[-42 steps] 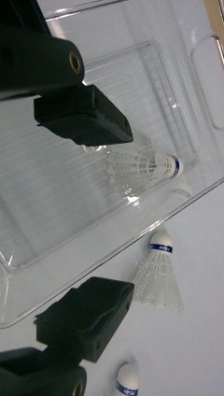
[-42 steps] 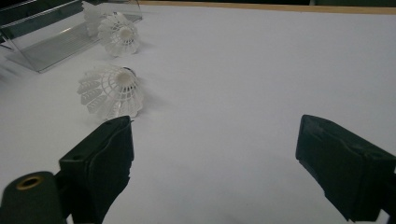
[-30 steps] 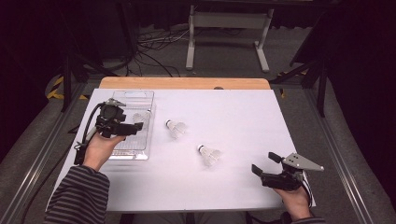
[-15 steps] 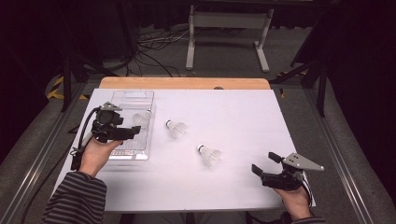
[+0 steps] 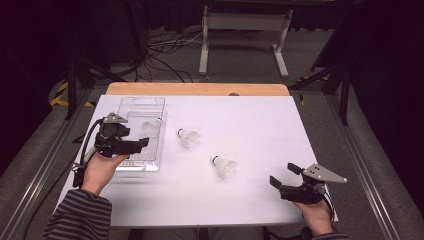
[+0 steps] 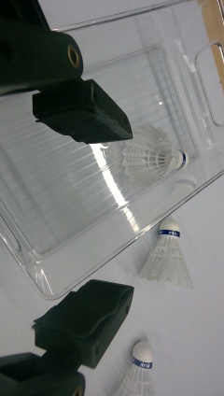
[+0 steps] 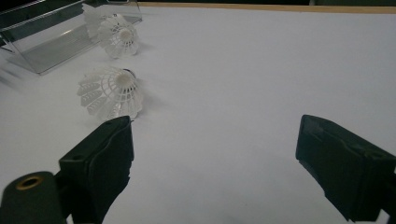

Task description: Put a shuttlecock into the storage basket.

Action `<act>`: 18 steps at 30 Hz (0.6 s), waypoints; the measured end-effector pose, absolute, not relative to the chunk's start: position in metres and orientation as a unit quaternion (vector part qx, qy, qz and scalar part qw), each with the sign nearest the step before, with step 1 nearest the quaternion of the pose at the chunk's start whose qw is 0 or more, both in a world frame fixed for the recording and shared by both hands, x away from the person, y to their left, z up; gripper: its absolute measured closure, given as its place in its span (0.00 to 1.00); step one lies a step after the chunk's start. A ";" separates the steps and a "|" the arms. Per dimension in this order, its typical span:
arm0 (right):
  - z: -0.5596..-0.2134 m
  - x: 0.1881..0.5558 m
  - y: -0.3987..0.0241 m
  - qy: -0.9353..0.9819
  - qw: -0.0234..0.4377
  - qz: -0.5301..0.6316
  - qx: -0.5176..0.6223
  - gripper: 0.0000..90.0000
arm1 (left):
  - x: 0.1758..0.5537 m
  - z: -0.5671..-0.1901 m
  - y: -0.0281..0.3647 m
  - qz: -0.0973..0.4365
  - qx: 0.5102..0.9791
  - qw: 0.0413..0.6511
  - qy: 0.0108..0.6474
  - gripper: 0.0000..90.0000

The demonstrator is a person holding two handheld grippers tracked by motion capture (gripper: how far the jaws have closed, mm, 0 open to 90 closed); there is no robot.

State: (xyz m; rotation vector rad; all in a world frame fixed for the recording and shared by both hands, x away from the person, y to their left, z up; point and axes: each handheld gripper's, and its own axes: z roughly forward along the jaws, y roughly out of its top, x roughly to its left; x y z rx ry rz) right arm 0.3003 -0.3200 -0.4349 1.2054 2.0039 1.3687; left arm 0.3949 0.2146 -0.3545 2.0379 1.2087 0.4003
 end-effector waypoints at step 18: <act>-0.435 0.300 -0.320 0.722 0.216 0.494 0.434 0.14 | 0.379 -0.355 0.223 0.167 0.782 0.375 0.469 0.23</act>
